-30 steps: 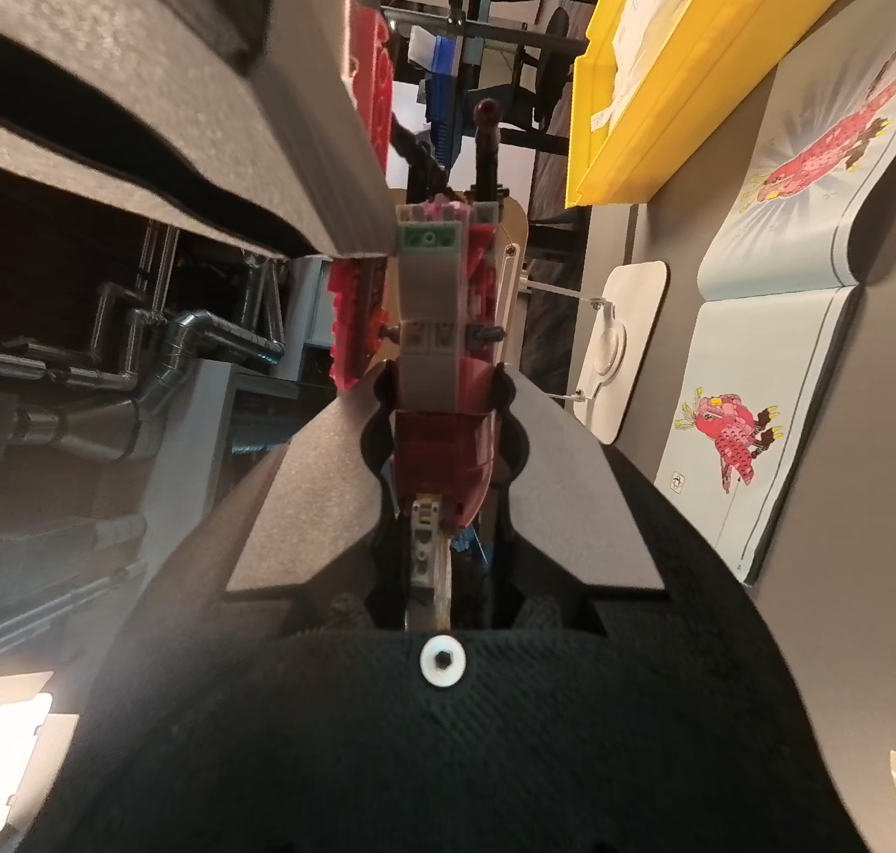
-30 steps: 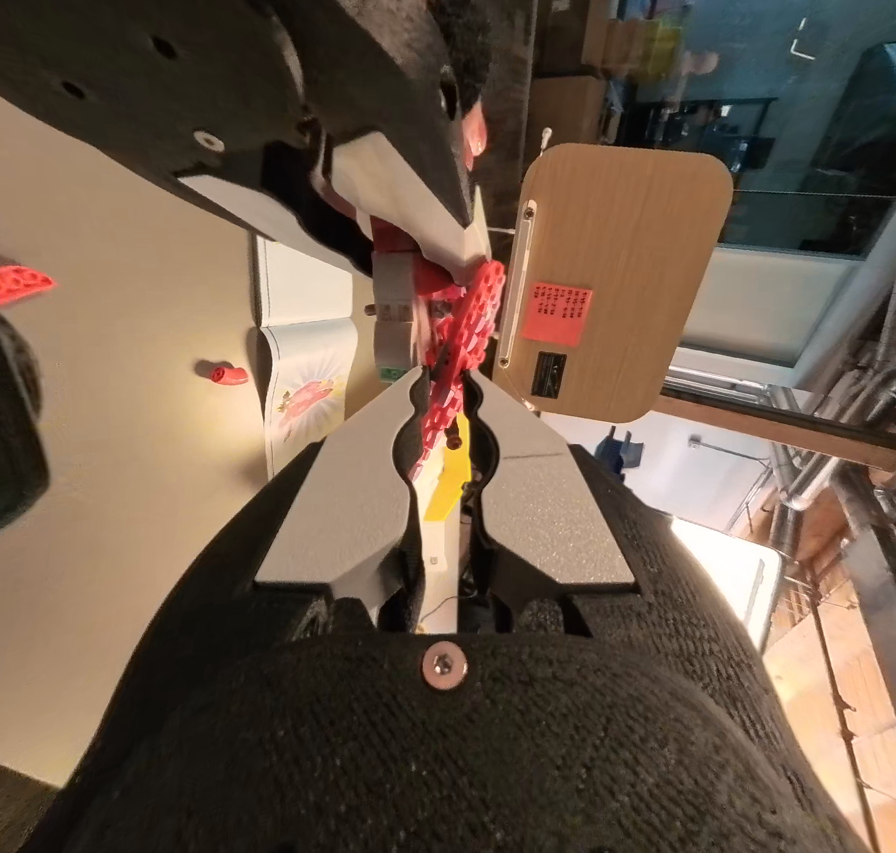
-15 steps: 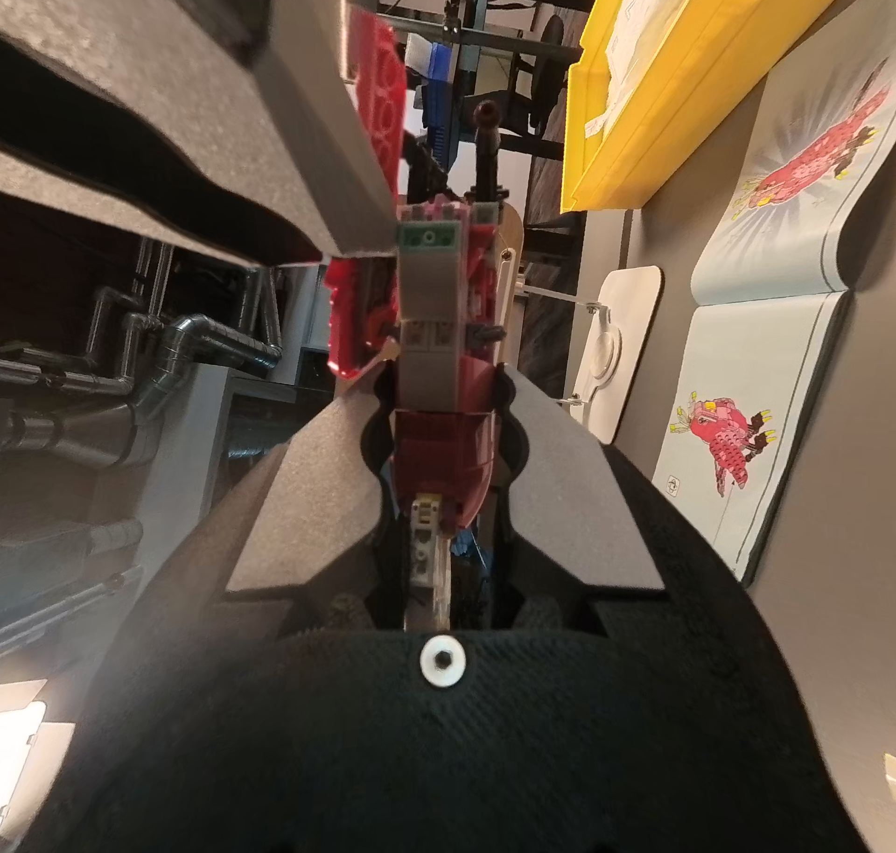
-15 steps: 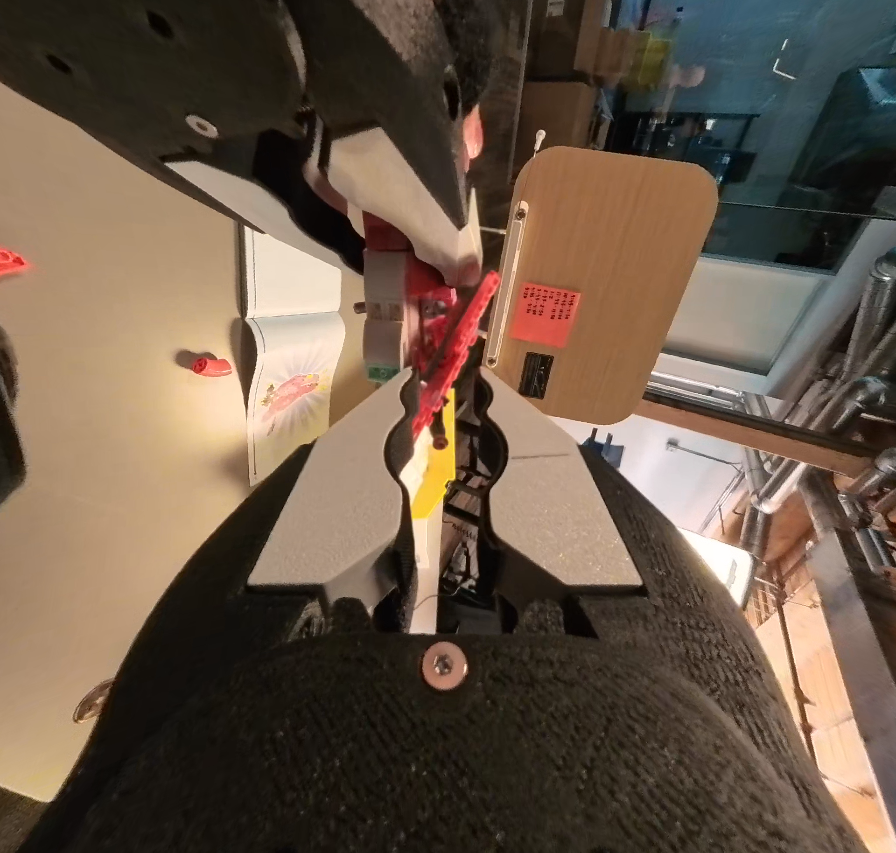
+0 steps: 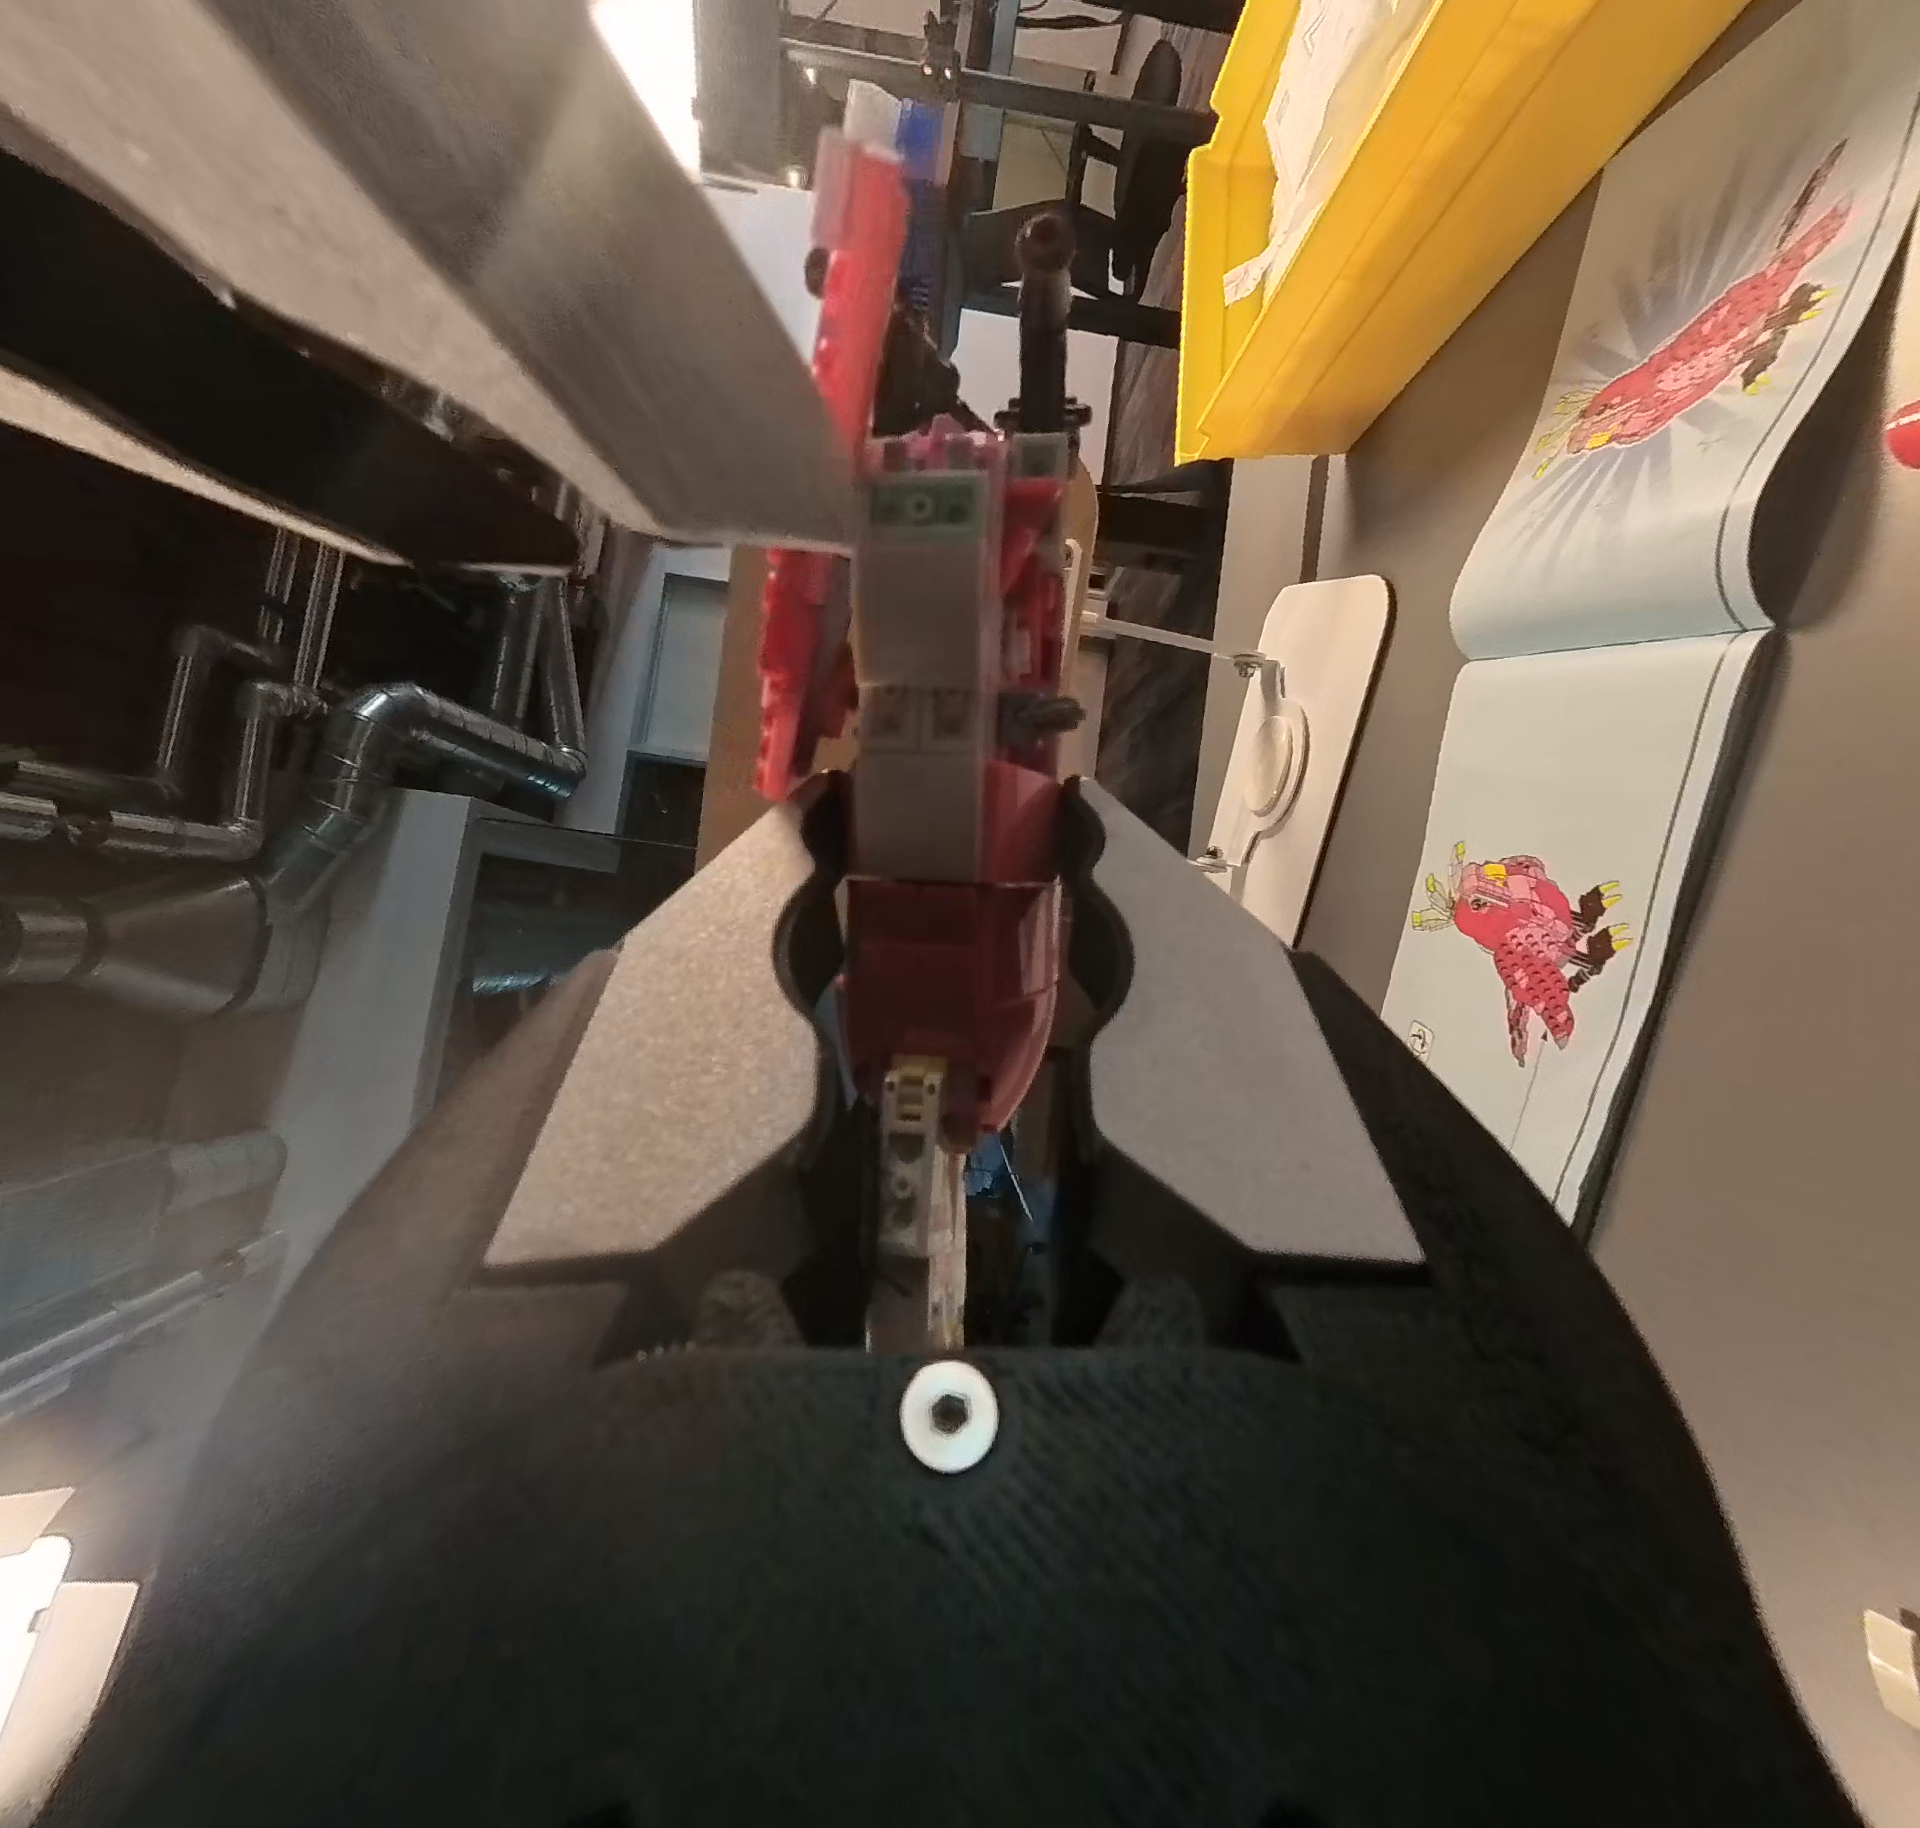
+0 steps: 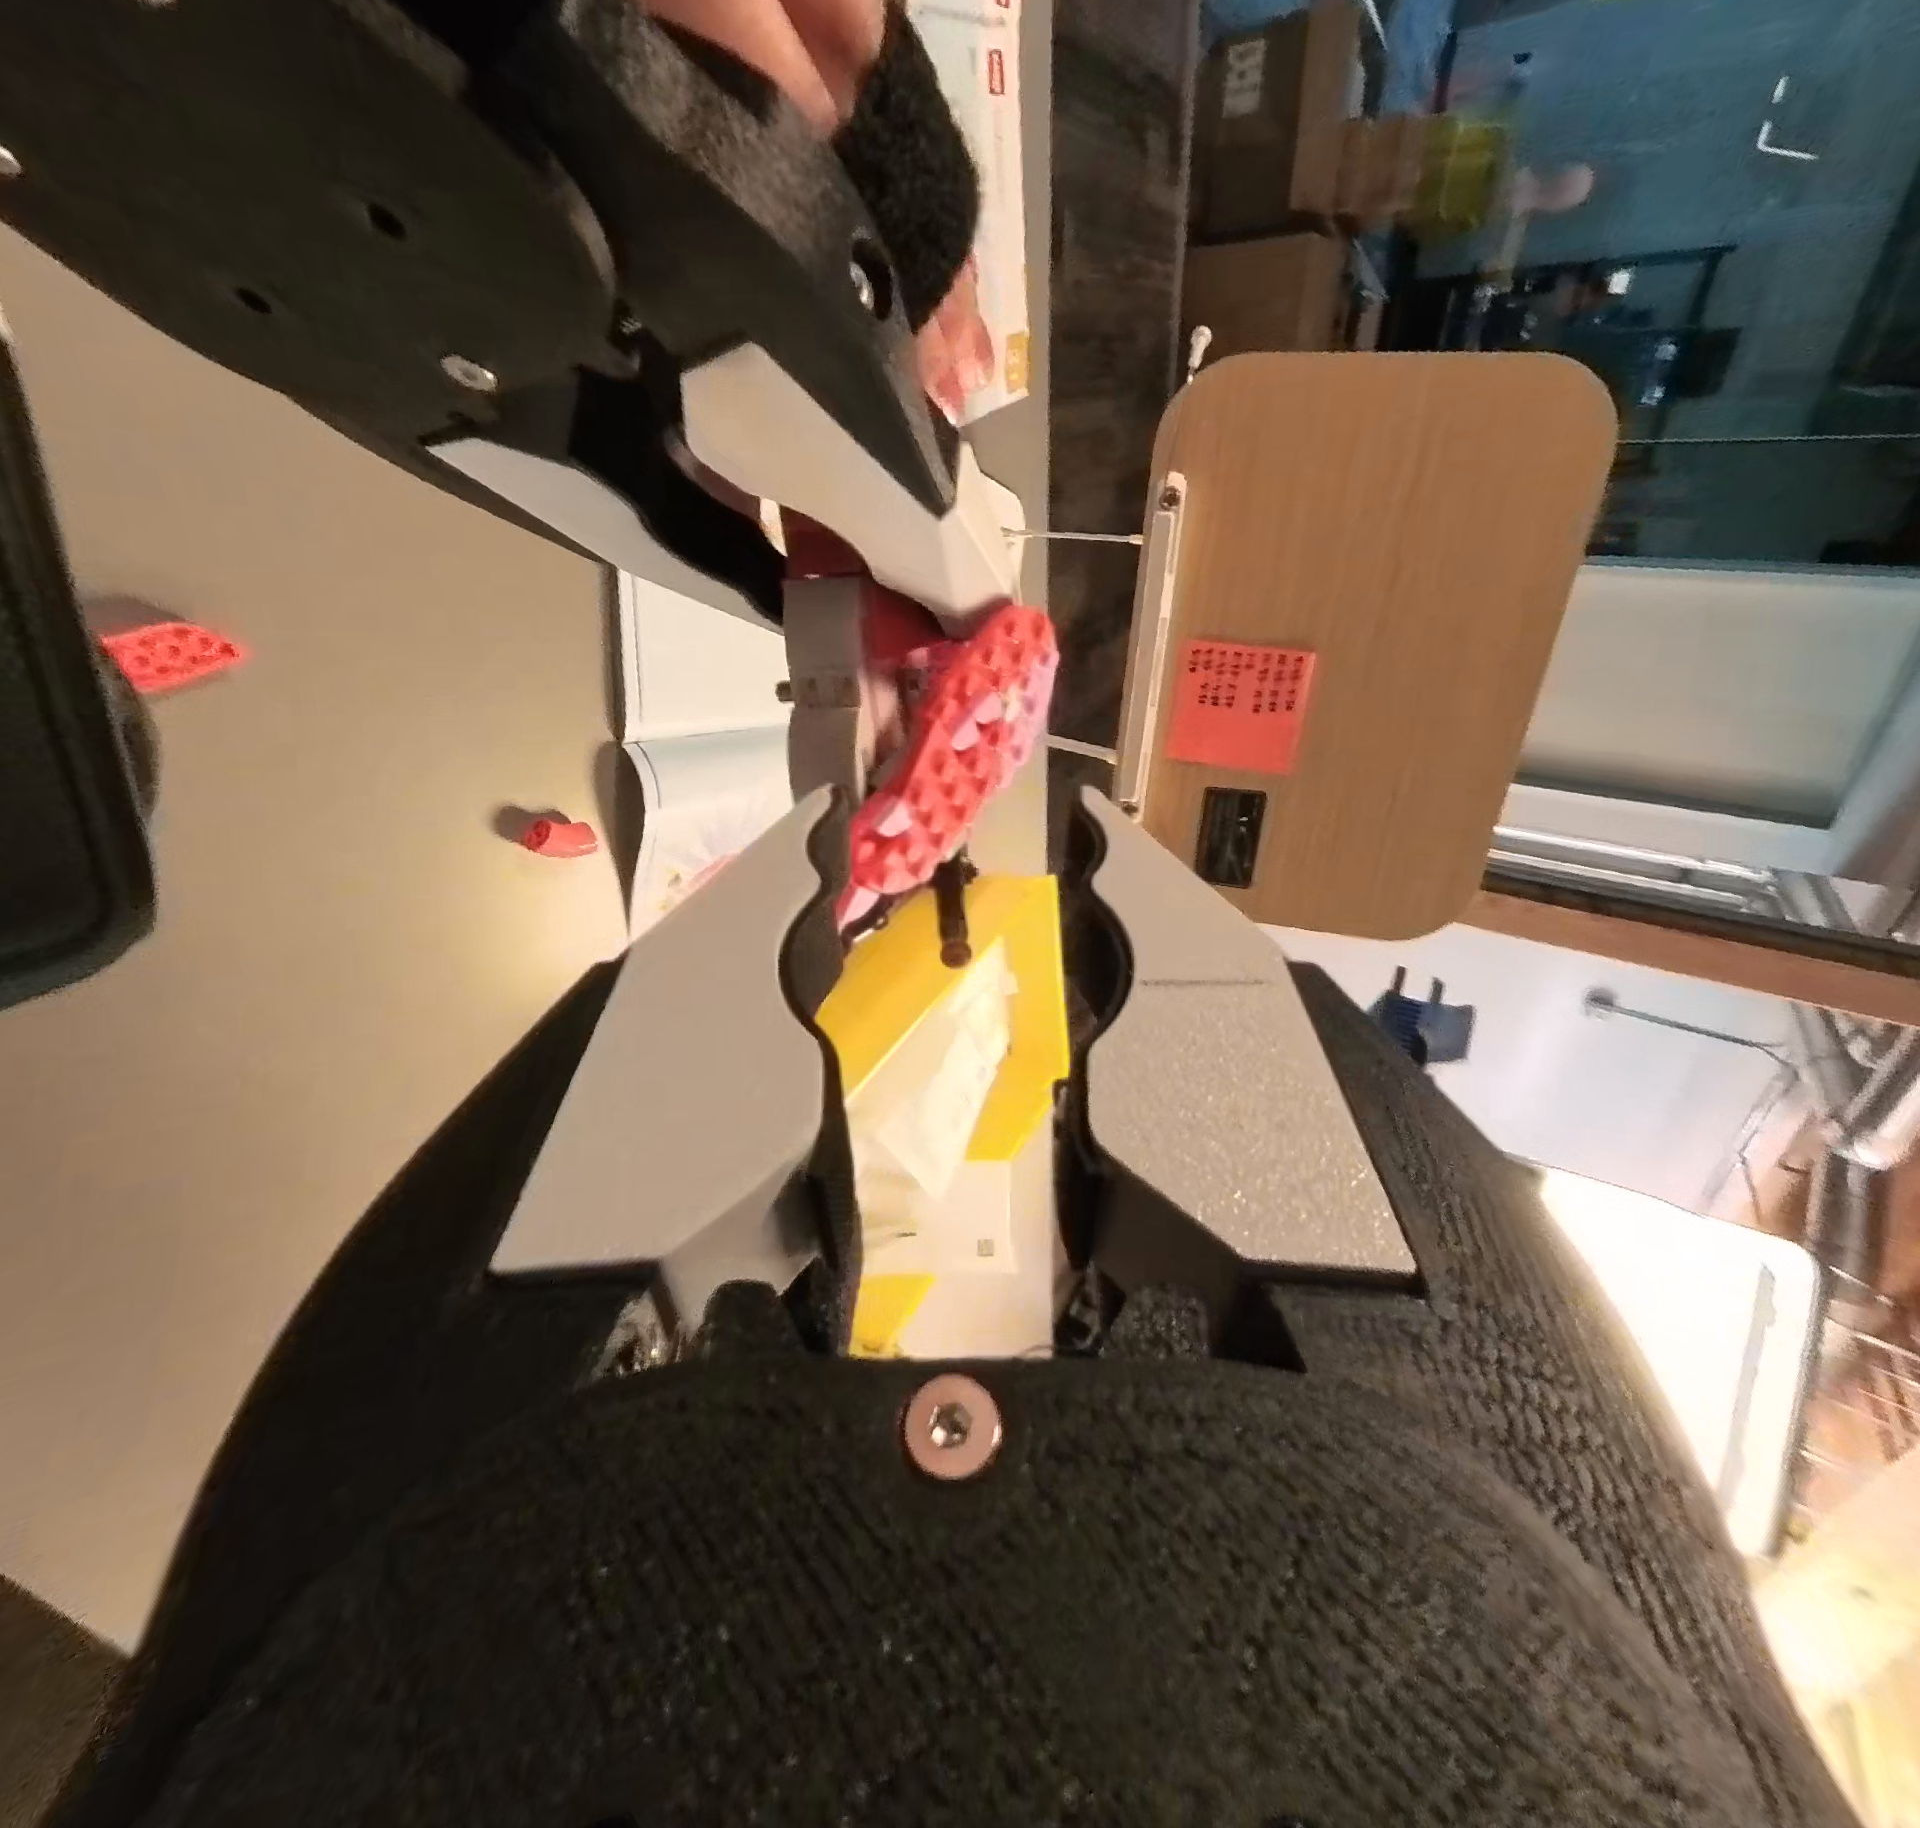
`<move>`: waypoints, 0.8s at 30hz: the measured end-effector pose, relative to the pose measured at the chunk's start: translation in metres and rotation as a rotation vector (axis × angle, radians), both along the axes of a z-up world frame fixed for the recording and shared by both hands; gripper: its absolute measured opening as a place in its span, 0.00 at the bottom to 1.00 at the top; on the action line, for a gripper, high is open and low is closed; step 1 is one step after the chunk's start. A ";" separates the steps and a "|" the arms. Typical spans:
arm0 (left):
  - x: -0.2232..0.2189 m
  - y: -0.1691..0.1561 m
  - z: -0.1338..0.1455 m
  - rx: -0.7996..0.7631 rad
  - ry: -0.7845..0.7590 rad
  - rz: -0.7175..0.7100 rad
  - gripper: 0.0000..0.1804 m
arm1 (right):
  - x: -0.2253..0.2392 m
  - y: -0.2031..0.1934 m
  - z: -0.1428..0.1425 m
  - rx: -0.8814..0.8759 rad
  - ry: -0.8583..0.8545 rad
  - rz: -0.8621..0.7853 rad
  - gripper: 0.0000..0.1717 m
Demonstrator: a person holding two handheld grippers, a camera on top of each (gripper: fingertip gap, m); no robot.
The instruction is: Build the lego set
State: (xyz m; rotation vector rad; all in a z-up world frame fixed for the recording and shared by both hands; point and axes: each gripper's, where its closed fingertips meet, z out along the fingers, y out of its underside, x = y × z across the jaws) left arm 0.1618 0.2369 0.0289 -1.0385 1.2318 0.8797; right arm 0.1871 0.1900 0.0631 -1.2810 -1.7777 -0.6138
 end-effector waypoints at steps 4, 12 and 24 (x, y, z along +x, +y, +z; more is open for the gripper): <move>0.001 -0.001 0.000 0.001 -0.003 -0.005 0.22 | -0.003 -0.005 -0.012 -0.072 0.006 0.027 0.31; -0.001 -0.001 0.001 -0.008 -0.017 -0.009 0.22 | 0.005 0.006 -0.025 0.100 -0.176 0.059 0.40; -0.001 0.001 -0.002 -0.017 -0.008 -0.007 0.22 | 0.009 -0.003 -0.023 0.146 -0.227 0.107 0.18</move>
